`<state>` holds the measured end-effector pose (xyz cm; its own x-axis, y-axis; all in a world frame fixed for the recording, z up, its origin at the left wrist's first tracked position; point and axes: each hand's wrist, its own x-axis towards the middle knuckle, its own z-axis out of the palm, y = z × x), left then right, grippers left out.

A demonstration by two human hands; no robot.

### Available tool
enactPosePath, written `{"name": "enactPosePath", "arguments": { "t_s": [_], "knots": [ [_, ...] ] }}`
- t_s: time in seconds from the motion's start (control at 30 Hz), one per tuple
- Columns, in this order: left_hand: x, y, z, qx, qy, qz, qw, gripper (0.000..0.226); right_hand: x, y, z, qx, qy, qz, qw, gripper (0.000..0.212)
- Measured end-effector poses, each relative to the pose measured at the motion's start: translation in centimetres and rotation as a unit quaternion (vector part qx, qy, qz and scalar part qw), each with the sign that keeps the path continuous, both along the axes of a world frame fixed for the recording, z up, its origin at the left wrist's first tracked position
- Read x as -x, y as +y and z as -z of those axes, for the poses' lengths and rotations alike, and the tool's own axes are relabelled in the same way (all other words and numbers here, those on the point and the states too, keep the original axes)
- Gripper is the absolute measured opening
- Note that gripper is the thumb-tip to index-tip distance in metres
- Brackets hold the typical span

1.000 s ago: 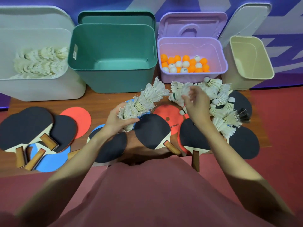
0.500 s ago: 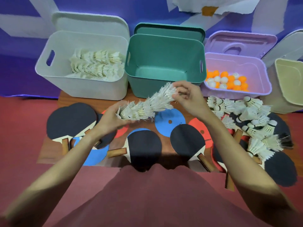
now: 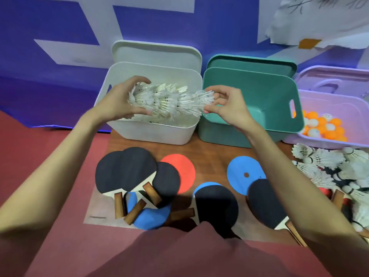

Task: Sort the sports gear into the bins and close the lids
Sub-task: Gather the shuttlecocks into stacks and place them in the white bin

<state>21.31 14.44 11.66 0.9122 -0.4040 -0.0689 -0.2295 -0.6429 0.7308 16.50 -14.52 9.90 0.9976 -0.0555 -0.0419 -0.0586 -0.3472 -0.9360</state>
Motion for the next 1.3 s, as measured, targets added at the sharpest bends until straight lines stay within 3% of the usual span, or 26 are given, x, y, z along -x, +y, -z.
{"name": "enactPosePath", "arguments": {
  "t_s": [0.13, 0.27, 0.5, 0.67, 0.73, 1.1, 1.17, 1.23, 1.3],
  "knots": [
    [-4.8, 1.4, 1.1, -0.045, 0.025, 0.035, 0.998, 0.061, -2.8, 2.7, 1.6, -0.066, 0.071, 0.034, 0.995, 0.043],
    [-7.3, 3.0, 4.4, -0.068, 0.105, 0.049, 0.991, 0.064, -3.9, 4.6, 3.3, -0.033, 0.114, 0.049, 0.992, 0.042],
    [-8.2, 4.1, 7.5, -0.098, 0.167, 0.104, 0.976, 0.067, -4.5, 6.0, 5.1, 0.128, 0.184, -0.018, 0.974, 0.039],
    [-8.1, 4.6, 7.4, -0.098, 0.261, 0.123, 0.952, 0.062, -4.2, 5.8, 5.5, 0.337, 0.128, -0.111, 0.926, 0.038],
    [-8.4, 5.4, 7.2, -0.081, 0.294, 0.136, 0.943, 0.071, -4.1, 6.0, 5.6, 0.402, 0.095, -0.132, 0.901, 0.040],
    [-8.8, 5.1, 7.9, -0.234, 0.247, 0.125, 0.932, 0.078, -3.6, 6.3, 5.2, 0.479, 0.078, -0.180, 0.856, 0.034],
    [-8.4, 4.9, 7.0, -0.236, 0.247, 0.125, 0.931, 0.080, -3.4, 6.0, 4.8, 0.460, 0.073, -0.170, 0.868, 0.037],
    [-7.7, 4.4, 5.9, -0.226, 0.238, 0.120, 0.937, 0.079, -2.9, 5.3, 4.5, 0.403, 0.040, -0.138, 0.904, 0.043],
    [-6.6, 3.4, 5.1, -0.197, 0.164, 0.091, 0.962, 0.076, -1.9, 4.4, 4.4, 0.352, -0.027, -0.086, 0.932, 0.049]
  ]
}}
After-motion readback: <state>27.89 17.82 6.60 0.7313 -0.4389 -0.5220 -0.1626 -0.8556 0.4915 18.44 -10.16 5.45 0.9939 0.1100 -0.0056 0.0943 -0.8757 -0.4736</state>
